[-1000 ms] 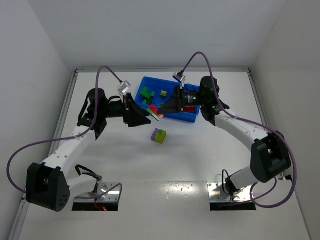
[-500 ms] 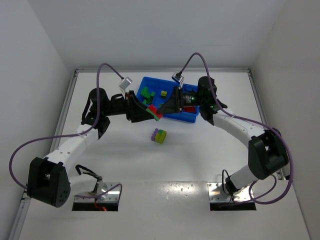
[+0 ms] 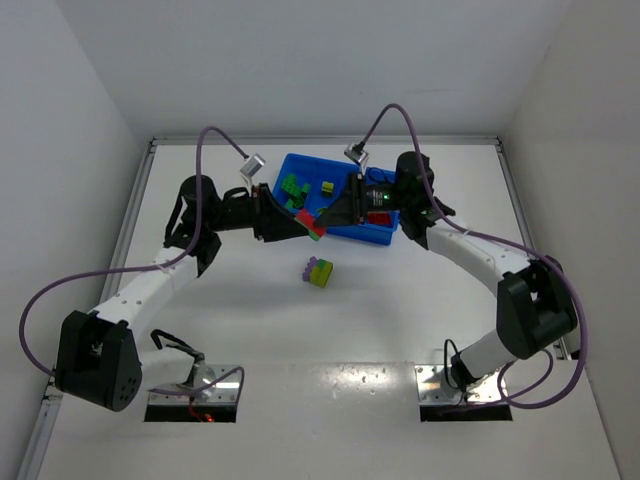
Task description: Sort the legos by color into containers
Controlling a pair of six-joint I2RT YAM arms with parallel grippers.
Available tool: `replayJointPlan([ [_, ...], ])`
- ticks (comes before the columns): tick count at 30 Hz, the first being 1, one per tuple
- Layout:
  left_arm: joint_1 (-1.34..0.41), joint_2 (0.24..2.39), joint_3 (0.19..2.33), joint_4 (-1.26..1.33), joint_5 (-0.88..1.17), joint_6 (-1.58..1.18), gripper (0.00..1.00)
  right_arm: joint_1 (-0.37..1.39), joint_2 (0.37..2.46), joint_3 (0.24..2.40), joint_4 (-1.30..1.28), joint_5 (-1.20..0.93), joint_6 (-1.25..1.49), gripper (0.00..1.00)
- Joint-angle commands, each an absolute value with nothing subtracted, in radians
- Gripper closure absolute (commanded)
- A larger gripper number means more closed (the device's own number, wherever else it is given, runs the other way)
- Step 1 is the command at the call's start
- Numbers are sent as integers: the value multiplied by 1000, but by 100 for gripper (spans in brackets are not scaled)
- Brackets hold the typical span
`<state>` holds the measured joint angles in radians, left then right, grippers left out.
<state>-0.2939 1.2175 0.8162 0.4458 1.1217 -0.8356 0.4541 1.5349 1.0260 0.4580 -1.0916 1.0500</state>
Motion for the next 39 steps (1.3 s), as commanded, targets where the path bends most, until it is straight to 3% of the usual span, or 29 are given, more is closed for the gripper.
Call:
replayJointPlan([
  [1,-304,1210,834,440,1126,-779,100,425,1508,1068,480,-1032,1054,97],
  [15,-304,1120,721,278,1117,-646,100,193,1546,1144,511,-1011,1063,98],
  [17,-295,1120,745,220,1105,-595,100,140,1563,1163,423,-1020,984,98],
  [19,-273,1120,787,106,1043,-499,100,109,1589,1193,259,-986,708,98],
  [20,-273,1120,808,60,1010,-461,100,98,1598,1242,41,-904,589,98],
  [22,-264,1149,877,-56,942,-370,100,86,1620,1275,-94,-807,391,98],
  [23,-264,1160,902,-89,874,-348,100,86,1649,1298,-150,-661,251,98],
  [26,-255,1201,991,-164,740,-304,100,77,1706,1312,-250,-414,93,98],
  [38,-255,1370,1164,-201,535,-267,100,104,1830,1331,-241,-232,78,98],
  [39,-255,1385,1175,-201,526,-252,100,115,1845,1331,-241,-232,78,94],
])
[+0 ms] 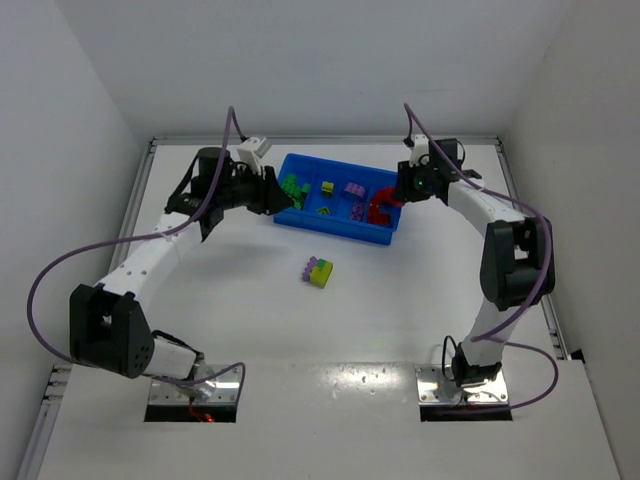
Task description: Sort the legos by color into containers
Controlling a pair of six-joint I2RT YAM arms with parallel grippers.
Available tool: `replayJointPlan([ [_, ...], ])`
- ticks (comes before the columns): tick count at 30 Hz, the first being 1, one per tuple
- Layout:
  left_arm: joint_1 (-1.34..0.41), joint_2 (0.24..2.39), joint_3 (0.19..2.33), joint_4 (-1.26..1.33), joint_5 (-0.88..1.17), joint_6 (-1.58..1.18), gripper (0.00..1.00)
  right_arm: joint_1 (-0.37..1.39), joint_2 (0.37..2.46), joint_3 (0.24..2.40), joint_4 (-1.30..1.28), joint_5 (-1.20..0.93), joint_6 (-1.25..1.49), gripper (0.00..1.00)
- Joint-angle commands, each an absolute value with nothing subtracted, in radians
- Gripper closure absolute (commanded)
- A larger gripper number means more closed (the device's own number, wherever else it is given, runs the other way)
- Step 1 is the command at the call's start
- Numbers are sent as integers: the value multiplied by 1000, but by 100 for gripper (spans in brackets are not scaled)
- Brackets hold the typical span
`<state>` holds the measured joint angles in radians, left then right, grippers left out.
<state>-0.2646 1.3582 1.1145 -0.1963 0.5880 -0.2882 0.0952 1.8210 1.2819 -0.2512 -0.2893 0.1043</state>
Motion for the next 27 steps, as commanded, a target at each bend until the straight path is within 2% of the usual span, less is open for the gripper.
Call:
replayJointPlan([
  [1,-255,1400,1186,-212,517,-252,100,115,1845,1344,-241,-232,78,94],
  [6,-255,1503,1236,-221,494,-232,100,137,1867,1353,-232,-242,87,93],
  [8,-255,1549,1261,-221,485,-232,100,155,1876,1365,-232,-233,97,88],
  [9,-255,1565,1270,-221,485,-223,100,155,1885,1365,-242,-224,97,80],
  [10,-255,1578,1293,-212,474,-222,100,155,1885,1379,-256,-195,97,58],
  [11,-255,1609,1305,-212,474,-222,100,169,1885,1390,-265,-181,107,50],
  [13,-255,1646,1356,-212,453,-212,100,169,1894,1390,-275,-169,107,34],
  [16,-255,1733,1436,-212,434,-198,100,178,1841,1353,-249,-169,107,23],
  [27,-264,2037,1722,-230,296,-166,100,178,1545,1243,-285,-294,147,22],
])
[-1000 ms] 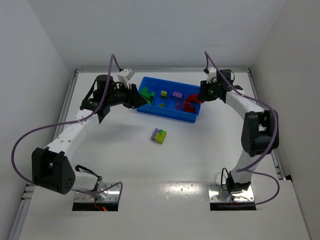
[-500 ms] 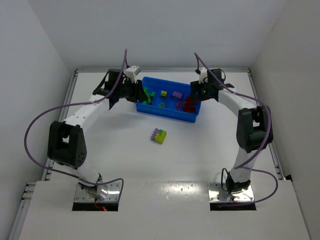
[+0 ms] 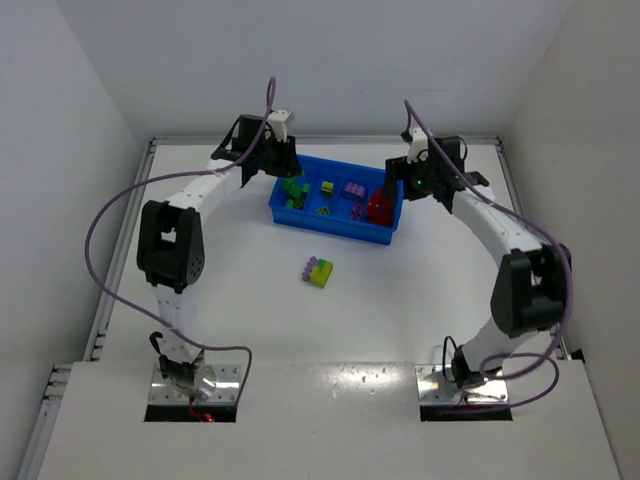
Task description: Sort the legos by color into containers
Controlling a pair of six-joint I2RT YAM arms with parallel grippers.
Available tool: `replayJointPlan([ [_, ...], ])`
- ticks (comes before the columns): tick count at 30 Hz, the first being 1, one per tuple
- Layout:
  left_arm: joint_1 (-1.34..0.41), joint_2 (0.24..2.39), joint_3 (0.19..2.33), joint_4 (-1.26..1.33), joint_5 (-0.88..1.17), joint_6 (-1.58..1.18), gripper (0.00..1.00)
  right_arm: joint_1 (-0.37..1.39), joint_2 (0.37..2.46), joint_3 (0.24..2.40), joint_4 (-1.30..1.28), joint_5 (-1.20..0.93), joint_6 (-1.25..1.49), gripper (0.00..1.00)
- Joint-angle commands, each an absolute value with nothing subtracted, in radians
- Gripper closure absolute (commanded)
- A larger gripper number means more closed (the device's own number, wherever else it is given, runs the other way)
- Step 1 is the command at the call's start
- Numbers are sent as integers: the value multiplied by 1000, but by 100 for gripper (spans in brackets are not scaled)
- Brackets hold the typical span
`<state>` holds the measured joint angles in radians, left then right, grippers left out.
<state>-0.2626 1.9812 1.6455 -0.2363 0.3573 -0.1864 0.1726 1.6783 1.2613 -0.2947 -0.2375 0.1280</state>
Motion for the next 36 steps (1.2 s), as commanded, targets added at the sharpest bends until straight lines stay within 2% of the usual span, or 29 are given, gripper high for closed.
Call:
replayJointPlan([
  [1,-264,2060,1742,-244,285,-166,98,178,1520,1243,-299,-295,147,22],
  [2,-264,2078,1779,-244,270,-166,95,178,1497,1223,-310,-295,147,22],
  [3,-273,2098,1798,-253,238,-166,86,178,1473,1223,-310,-295,138,22],
  [6,-273,2166,1874,-265,227,-155,74,178,1395,1201,-336,-295,123,22],
  [7,-273,2187,1890,-265,212,-155,65,178,1379,1192,-356,-295,109,22],
  [9,-284,2187,1911,-275,202,-134,55,178,1347,1183,-367,-304,95,22],
  [10,-294,2187,1911,-275,193,-133,45,178,1338,1171,-367,-313,71,22],
  [12,-295,2171,1911,-275,193,-124,38,169,1324,1152,-379,-334,61,20],
  [13,-295,2158,1895,-275,222,-124,30,169,1310,1138,-379,-353,39,20],
  [14,-295,2142,1882,-275,233,-124,26,169,1310,1138,-388,-374,38,20],
  [18,-295,1988,1719,-285,366,-39,25,169,1267,1106,-422,-468,-21,20],
  [20,-295,1860,1651,-363,552,68,25,169,1240,1092,-436,-509,-49,20],
  [21,-295,1817,1599,-420,604,143,26,169,1229,1065,-445,-509,-58,20],
  [24,-334,1688,1528,-737,718,592,28,169,1178,1019,-445,-596,-95,20],
  [25,-348,1666,1510,-890,718,673,28,169,1178,1019,-459,-618,-106,20],
  [28,-348,1596,1387,-1058,744,861,28,169,1157,992,-480,-693,-130,20],
  [31,-368,1510,1228,-1049,744,902,28,169,1157,968,-491,-703,-130,20],
  [36,-382,1402,1105,-846,744,770,28,216,1157,898,-456,-712,-150,20],
])
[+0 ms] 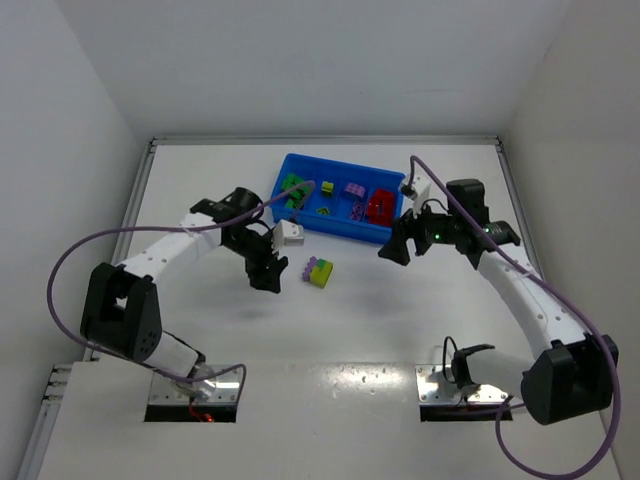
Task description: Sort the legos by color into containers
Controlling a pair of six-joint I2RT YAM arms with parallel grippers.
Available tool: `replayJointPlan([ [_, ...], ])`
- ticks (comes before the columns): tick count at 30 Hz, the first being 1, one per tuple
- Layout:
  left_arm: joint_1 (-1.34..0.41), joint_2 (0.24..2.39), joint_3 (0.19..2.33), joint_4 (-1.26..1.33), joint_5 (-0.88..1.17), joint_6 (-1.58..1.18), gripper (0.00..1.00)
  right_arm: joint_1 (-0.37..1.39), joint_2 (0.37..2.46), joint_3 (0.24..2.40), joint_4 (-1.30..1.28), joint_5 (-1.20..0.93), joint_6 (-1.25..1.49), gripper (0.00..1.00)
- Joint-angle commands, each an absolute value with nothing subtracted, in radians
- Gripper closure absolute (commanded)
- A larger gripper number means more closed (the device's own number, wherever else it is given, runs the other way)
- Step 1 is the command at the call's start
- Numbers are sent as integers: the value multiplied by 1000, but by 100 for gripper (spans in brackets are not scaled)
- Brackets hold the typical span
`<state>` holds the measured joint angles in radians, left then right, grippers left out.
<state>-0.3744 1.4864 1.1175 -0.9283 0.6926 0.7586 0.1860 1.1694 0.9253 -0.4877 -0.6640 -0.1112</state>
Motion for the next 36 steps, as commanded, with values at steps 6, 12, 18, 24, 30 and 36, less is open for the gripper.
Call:
replayJointPlan([
  [6,-341,1269,970,-576,781,482,28,376,1224,897,-376,-577,-173,20],
  [12,-239,1098,882,-384,646,213,28,587,1363,926,-301,-365,-207,20],
  [18,-183,1060,873,-360,543,156,28,722,1509,957,-200,-180,-190,20],
  [24,-164,1035,855,-360,532,156,28,752,1655,1043,-180,-121,-149,20],
  [30,-164,1054,845,-360,541,176,26,761,1730,1088,-218,-144,-213,17],
  [36,-164,1072,845,-360,552,198,26,736,1674,1022,-215,-282,-414,5],
])
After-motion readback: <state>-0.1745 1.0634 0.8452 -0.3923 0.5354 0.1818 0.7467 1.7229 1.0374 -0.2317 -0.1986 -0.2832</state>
